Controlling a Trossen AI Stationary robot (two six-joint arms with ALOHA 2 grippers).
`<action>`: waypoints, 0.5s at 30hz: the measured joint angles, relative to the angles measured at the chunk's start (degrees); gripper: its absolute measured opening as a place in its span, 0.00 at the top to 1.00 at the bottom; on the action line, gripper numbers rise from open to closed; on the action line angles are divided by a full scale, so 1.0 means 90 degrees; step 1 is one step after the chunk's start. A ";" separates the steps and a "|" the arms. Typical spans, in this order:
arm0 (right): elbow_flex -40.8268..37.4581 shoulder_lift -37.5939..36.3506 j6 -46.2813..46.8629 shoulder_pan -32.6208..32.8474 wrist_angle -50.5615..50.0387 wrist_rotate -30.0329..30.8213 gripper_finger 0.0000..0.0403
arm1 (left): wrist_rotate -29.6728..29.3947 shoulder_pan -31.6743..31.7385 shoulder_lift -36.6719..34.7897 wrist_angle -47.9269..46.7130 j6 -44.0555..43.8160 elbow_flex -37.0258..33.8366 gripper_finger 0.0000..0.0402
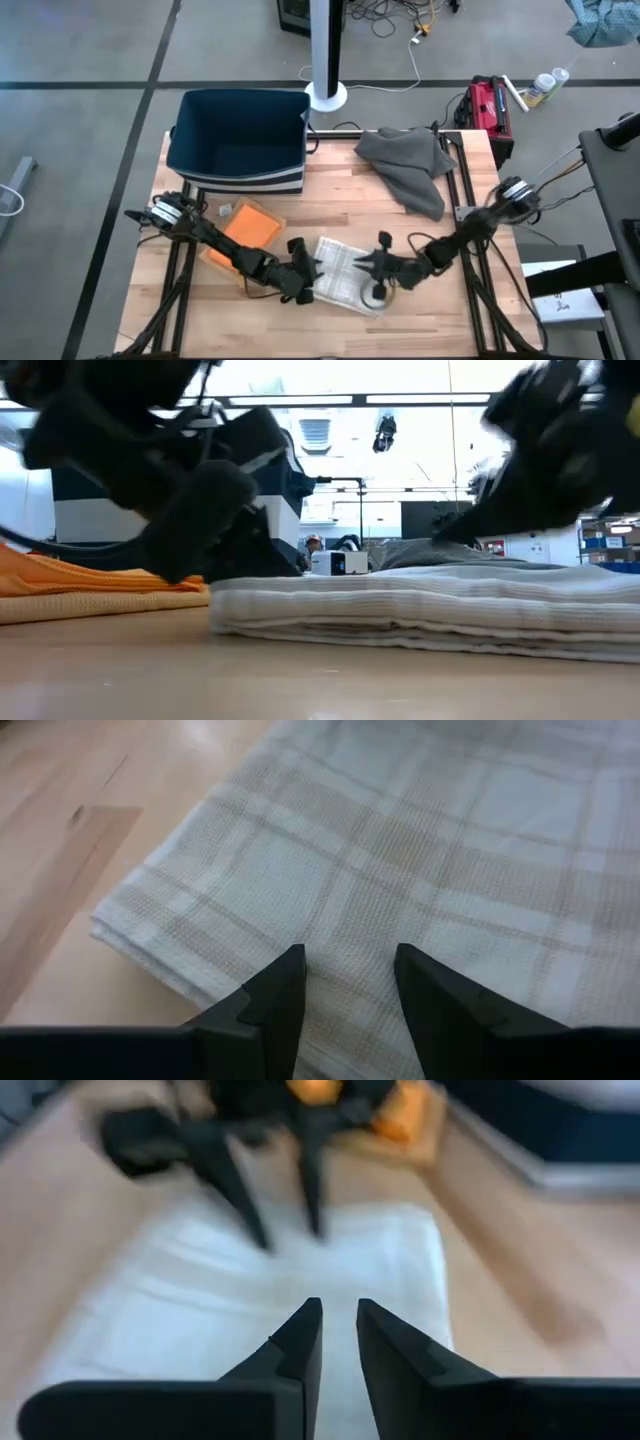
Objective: Fold towel
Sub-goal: Fold the white patterned kitchen towel
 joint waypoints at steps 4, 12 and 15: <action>-0.0131 0.0881 0.0300 -0.0478 0.1178 -0.0480 0.88 | -0.0374 -0.0333 0.0002 -0.0049 -0.0286 -0.0057 0.62; 0.0256 0.2250 -0.0317 -0.1188 0.2397 -0.1601 0.90 | -0.0546 -0.1137 0.0019 -0.0750 -0.1043 0.0570 0.62; 0.0253 0.2230 -0.1270 -0.1415 0.2696 -0.1732 0.89 | -0.0784 -0.1374 0.0019 -0.1747 -0.1495 0.1087 0.62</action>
